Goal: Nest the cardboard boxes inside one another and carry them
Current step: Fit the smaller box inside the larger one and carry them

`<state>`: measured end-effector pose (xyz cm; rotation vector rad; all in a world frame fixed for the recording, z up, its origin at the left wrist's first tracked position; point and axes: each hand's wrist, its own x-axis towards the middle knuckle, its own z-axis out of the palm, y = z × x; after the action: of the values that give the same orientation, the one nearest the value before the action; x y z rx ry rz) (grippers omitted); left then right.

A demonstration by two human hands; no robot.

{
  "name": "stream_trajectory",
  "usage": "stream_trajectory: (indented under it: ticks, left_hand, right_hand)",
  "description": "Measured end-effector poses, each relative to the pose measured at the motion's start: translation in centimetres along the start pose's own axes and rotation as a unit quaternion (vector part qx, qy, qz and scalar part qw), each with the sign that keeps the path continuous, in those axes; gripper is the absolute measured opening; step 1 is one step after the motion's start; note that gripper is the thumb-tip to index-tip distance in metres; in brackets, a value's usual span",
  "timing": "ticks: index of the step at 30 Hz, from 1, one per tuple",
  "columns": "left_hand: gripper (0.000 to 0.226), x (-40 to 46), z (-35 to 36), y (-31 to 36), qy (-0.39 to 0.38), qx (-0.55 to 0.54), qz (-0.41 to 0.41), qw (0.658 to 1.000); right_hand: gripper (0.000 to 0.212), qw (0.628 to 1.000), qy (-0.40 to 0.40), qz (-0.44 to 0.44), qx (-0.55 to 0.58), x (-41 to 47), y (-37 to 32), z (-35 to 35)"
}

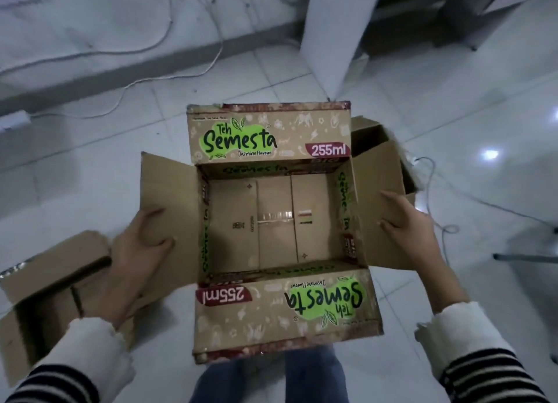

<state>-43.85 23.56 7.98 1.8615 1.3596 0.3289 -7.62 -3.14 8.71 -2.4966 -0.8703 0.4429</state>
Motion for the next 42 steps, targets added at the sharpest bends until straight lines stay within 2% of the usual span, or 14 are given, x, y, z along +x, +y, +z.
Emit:
stream_trajectory:
  ticks: [8, 16, 20, 27, 31, 35, 42]
  left_hand:
    - [0.051, -3.2, 13.7, 16.2, 0.007, 0.005, 0.013, 1.000]
    - [0.052, -3.0, 24.6, 23.4, 0.013, -0.026, -0.029, 0.999]
    - [0.051, 0.1, 26.9, 24.1, 0.012, -0.024, -0.051, 0.998]
    - [0.052, 9.1, 32.7, 22.9, 0.020, 0.010, -0.091, 0.996]
    - [0.055, 13.4, 35.8, 21.6, 0.009, 0.030, -0.117, 0.993]
    - [0.054, 15.8, 38.4, 20.3, 0.008, 0.050, -0.144, 0.988]
    - [0.060, 16.9, 41.8, 19.1, 0.032, 0.075, -0.188, 0.979]
  right_hand:
    - [0.061, 0.998, 0.032, 0.028, -0.056, 3.6, 11.6, -13.8]
    - [0.062, 0.991, 0.011, -0.035, -0.129, 13.1, 17.9, -19.7]
    - [0.059, 0.990, -0.005, -0.058, -0.130, 18.3, 18.6, -18.9]
    - [0.056, 0.982, -0.057, -0.093, -0.155, 30.8, 18.4, -13.2]
    - [0.057, 0.981, -0.095, -0.073, -0.151, 35.9, 18.7, -9.5]
    - [0.064, 0.975, -0.130, -0.051, -0.171, 38.4, 19.9, -6.2]
    - [0.061, 0.974, -0.103, -0.102, -0.171, 39.6, 21.5, -3.0]
